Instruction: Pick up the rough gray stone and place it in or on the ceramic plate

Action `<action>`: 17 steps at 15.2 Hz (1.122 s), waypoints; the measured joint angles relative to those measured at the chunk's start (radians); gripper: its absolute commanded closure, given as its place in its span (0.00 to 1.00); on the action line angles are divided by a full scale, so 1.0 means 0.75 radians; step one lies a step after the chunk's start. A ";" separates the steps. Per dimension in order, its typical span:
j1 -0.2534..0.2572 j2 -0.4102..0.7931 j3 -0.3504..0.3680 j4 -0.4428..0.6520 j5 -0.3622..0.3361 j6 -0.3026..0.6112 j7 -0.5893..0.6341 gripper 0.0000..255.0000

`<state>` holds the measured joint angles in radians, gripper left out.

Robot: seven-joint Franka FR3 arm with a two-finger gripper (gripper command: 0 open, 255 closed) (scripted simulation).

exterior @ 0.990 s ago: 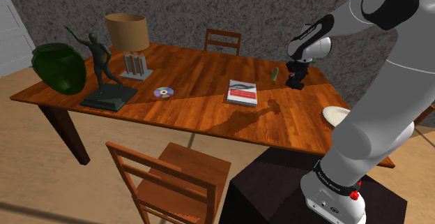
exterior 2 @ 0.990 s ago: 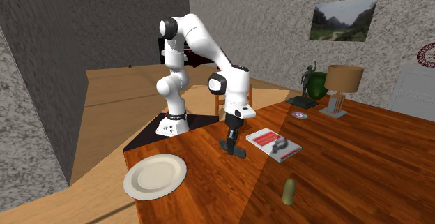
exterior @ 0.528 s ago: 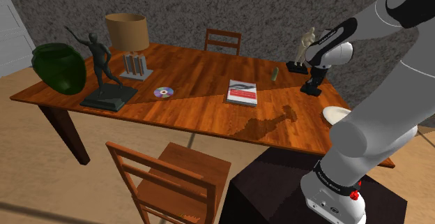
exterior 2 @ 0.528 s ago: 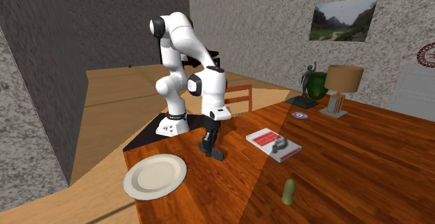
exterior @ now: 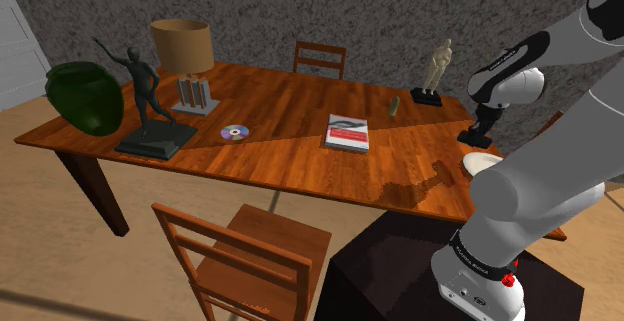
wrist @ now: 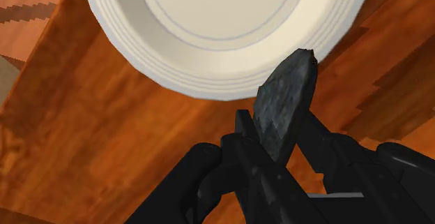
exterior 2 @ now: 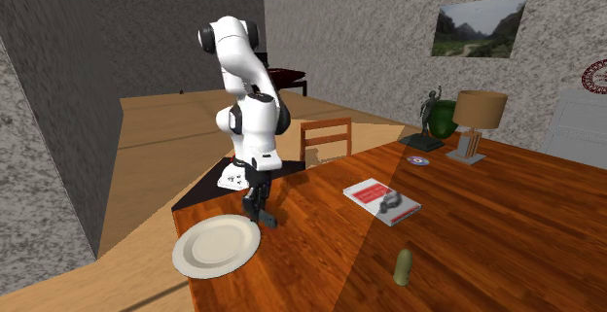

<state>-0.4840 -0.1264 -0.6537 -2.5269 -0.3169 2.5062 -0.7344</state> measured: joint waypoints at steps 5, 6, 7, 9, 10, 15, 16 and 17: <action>-0.099 -0.062 -0.106 -0.060 -0.068 0.034 -0.146 1.00; -0.114 -0.068 -0.129 -0.056 -0.071 0.030 -0.181 1.00; -0.126 -0.061 -0.155 -0.058 -0.067 0.044 -0.220 1.00; -0.153 -0.053 -0.207 -0.066 -0.065 0.072 -0.297 1.00; -0.151 -0.034 -0.223 -0.067 -0.050 0.091 -0.321 1.00; -0.124 0.068 -0.260 -0.089 0.043 0.201 -0.395 1.00; -0.118 0.092 -0.265 -0.095 0.069 0.226 -0.413 1.00; -0.111 0.117 -0.268 -0.097 0.100 0.248 -0.433 1.00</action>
<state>-0.5675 -0.0384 -0.8544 -2.5999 -0.2418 2.6924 -1.0595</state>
